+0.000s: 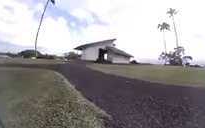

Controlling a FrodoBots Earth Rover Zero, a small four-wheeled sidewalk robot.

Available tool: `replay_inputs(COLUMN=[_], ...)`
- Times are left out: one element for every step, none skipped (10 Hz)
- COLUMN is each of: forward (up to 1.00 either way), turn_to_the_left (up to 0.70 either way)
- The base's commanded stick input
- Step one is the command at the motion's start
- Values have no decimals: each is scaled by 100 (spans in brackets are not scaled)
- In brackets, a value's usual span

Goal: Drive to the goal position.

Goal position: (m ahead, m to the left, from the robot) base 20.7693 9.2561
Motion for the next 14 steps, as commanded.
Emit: replay_inputs(forward=[85,85,85,85,85,85,85,85,85,85,85,85,85,85], turn_to_the_left=[0,0,0,0,0,0,0,0,0,0,0,5,18,33])
